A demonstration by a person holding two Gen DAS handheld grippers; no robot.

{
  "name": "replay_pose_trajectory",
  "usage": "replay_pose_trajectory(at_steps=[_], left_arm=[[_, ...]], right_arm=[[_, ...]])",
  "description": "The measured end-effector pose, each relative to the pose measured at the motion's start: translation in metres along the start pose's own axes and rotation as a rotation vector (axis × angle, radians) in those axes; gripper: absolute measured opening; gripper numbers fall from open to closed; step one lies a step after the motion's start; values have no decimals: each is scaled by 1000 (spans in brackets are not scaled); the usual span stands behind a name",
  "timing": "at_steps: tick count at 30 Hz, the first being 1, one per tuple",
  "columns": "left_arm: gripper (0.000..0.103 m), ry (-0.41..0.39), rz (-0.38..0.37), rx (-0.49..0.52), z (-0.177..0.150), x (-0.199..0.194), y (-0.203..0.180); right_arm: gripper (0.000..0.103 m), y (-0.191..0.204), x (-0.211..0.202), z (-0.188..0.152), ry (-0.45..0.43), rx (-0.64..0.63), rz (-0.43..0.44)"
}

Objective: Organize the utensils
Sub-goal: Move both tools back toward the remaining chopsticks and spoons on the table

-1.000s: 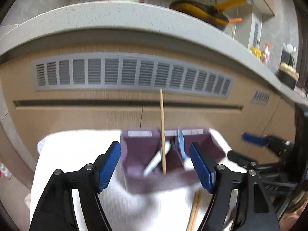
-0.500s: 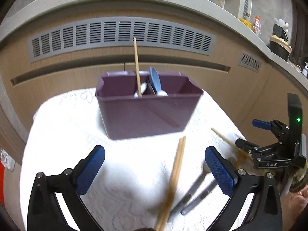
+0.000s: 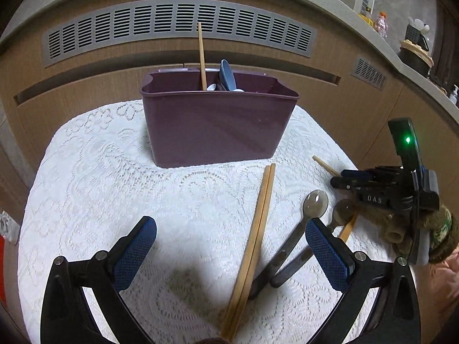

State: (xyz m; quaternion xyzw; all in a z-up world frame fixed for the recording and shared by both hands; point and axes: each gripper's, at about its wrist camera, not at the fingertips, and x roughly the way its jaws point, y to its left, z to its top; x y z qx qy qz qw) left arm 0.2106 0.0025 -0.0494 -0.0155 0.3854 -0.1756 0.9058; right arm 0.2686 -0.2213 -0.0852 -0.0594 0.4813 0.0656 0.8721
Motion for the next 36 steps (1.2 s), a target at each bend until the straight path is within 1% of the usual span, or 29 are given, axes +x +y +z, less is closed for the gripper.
replay_pose_trajectory(at_steps=[1,3,7,10,15,19,21,22,23,24,25,26,28,29,33,35,36], left_arm=[[103,1,-2,0,-1,-1,0],[103,1,-7,-2,-1,-2,1],[103,1,-16,-9,-3,-3,1],[103,1,-17,-6,-4,-3,1],[103,31,-40,23,-9,9,2],[102,69,-78,42,-12,21,0],[96,109,-95,24,-13,29,0],[75,129,-104,23,-13,33,0],[50,150,-109,28,-13,37,-2],[44,176,-86,36,-12,43,-3],[40,184,-75,42,-13,47,-3],[37,192,-72,57,-12,51,-5],[35,199,-74,80,-10,55,-8],[35,204,-80,101,-9,57,-12],[35,228,-73,144,-2,68,-24],[35,239,-72,143,2,73,-25],[35,249,-83,135,5,75,-25]], right_arm=[[21,0,-1,0,5,2,1],[18,3,-6,-1,14,-1,-4],[11,10,-20,-7,22,-13,21],[9,14,-35,-12,13,4,69],[8,26,-51,-22,20,42,199],[9,40,-60,-30,8,27,233],[9,45,-63,-34,-8,11,219],[9,47,-65,-36,-17,1,204],[9,48,-66,-37,-27,-7,192],[9,47,-67,-38,-31,-9,191],[10,46,-68,-40,-35,-11,191],[12,45,-69,-43,-39,-9,191],[28,41,-68,-48,-42,6,194],[30,38,-68,-50,-43,14,197],[32,32,-63,-58,-29,45,205],[32,30,-61,-61,-25,58,204],[32,30,-61,-61,-26,63,202]])
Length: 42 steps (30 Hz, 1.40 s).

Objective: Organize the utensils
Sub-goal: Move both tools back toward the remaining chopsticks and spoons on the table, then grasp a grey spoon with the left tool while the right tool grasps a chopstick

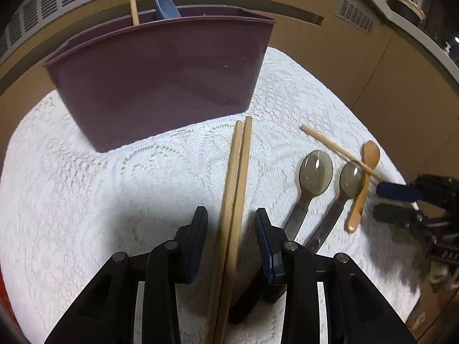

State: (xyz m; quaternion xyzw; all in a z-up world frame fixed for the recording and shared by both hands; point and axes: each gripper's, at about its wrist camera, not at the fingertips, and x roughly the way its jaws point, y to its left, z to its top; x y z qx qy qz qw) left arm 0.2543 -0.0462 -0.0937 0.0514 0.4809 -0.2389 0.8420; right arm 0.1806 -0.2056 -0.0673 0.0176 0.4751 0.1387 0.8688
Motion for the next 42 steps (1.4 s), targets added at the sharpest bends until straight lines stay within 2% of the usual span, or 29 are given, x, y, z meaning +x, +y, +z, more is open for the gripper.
replay_pose_trajectory(at_steps=[1,2,4,10,14,19,23,27,29,32,37,39,42], left_arm=[[35,3,-5,-2,1,1,1],[28,1,-1,0,2,0,1],[15,-16,35,12,-2,-2,0],[10,-109,2,-91,-26,-37,15],[10,-190,18,-151,-42,-72,32],[10,-227,51,-169,-53,-89,48],[12,-230,48,-187,-60,-89,55],[16,-211,40,-203,-68,-83,60],[26,-201,41,-213,-70,-81,64],[31,-190,37,-227,-73,-78,68],[34,-179,24,-244,-73,-73,72],[37,-176,22,-246,-73,-73,73],[49,-177,22,-247,-73,-73,74]], right_arm=[[32,0,0,0,-3,2,-4],[34,0,-1,1,-8,1,-13],[43,2,-2,3,-22,-2,-36],[55,13,-2,17,-63,9,-38],[56,30,10,27,-50,-24,-47],[56,43,39,41,3,22,-96],[56,48,56,52,29,90,-110],[57,68,72,58,45,37,-127],[62,77,77,60,40,-7,-135],[71,82,82,62,42,-13,-125],[99,79,92,70,42,35,-87],[103,80,97,73,44,48,-94],[103,83,102,77,68,71,-126]])
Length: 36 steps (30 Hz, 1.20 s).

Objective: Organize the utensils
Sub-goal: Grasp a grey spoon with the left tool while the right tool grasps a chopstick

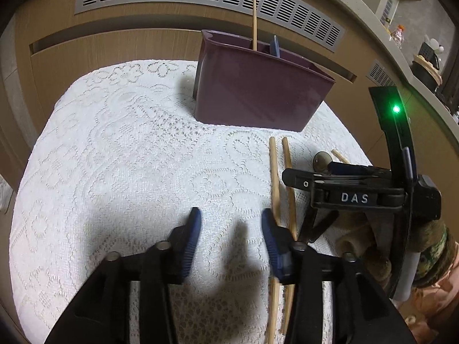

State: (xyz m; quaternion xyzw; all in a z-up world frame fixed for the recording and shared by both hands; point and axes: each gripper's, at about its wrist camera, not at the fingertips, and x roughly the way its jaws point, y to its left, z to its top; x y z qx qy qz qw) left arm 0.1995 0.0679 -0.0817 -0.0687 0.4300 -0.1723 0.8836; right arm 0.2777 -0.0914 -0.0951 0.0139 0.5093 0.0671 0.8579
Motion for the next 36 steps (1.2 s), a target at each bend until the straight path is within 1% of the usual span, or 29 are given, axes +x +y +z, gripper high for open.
replay_pose_trajectory(at_steps=[2,5,8,9,10,11,12,13,14,15,16,17,18,20,23,26,28,31,34,36], left_arm=[[50,0,0,-5,0,0,1],[50,2,-3,-18,0,0,3],[50,11,4,-18,1,1,4],[50,15,6,-16,1,1,4],[50,20,10,-14,1,2,4],[50,23,13,-13,1,3,3],[50,27,17,-11,2,3,2],[50,30,20,-8,2,3,1],[50,32,21,-3,2,3,-2],[50,34,23,1,3,4,-4],[51,36,24,7,3,4,-6],[51,42,25,16,4,5,-10],[51,47,25,25,5,7,-14],[51,57,25,45,6,10,-23],[51,72,19,78,10,16,-36],[51,83,-2,107,13,22,-53],[51,94,-20,130,15,26,-65],[51,112,-83,186,20,37,-88],[50,137,-74,239,28,52,-106],[50,171,-65,241,37,67,-114]], right_arm=[[103,2,2,1,22,-7,-14],[103,12,6,3,54,-89,-31],[101,13,4,-1,14,-96,-10],[93,12,2,-3,-6,-105,-23],[81,12,-1,-7,-24,-122,-49],[76,12,-2,-8,-44,-142,-62],[66,12,-4,-9,-46,-156,-51],[52,10,-4,-7,-48,-164,-50],[46,8,-7,-6,-52,-170,-49],[34,4,-10,-6,-42,-168,-24],[20,0,-13,-6,-37,-162,0],[13,-4,-17,-6,-30,-159,19],[12,-8,-21,-8,-33,-160,24],[12,-17,-31,-13,-52,-165,31],[12,-31,-49,-21,-74,-149,68],[12,-43,-63,-18,-101,-128,85],[12,-51,-72,-18,-111,-113,95],[12,-62,-82,-19,-118,-94,79],[12,-72,-82,-24,-111,-72,71],[12,-78,-81,-30,-110,-56,73]])
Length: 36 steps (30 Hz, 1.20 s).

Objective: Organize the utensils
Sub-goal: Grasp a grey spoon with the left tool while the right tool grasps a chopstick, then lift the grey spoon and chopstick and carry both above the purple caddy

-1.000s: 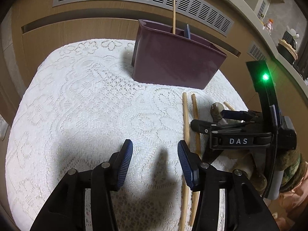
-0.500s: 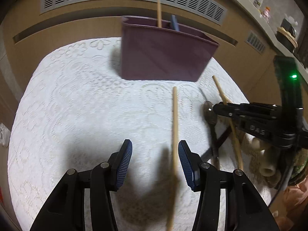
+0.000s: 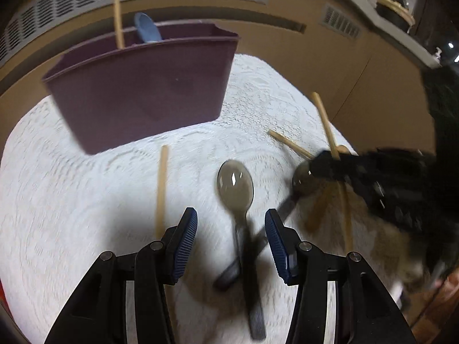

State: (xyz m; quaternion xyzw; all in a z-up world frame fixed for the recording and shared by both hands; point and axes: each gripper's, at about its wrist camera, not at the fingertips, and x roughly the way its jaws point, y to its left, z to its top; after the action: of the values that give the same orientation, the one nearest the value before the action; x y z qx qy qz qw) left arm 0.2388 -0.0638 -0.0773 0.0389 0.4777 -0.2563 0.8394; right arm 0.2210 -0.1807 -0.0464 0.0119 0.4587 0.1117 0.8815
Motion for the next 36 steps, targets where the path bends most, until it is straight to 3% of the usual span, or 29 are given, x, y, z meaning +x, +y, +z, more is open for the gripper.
replay_pose_trajectory(at_steps=[5,8,11,17,22,29,32,36], left_arm=[[50,50,32,18,23,24,-13],[47,66,114,51,30,41,-21],[34,40,155,82,27,41,-26],[34,-27,161,64,9,10,-26],[34,-165,139,9,-15,-48,-17],[34,-360,184,19,-33,-127,-17],[34,-481,194,45,-16,-177,-20],[34,-663,210,66,27,-254,-17]], right_arm=[[12,-8,-6,-8,-8,35,23],[12,-10,-13,-9,-24,46,35],[12,-8,-23,-8,-38,43,40],[11,6,-45,-8,-77,5,23],[10,25,-65,-10,-111,-43,12],[7,50,-107,-6,-188,-105,22],[7,58,-137,10,-262,-124,26],[7,74,-195,55,-433,-185,-18]])
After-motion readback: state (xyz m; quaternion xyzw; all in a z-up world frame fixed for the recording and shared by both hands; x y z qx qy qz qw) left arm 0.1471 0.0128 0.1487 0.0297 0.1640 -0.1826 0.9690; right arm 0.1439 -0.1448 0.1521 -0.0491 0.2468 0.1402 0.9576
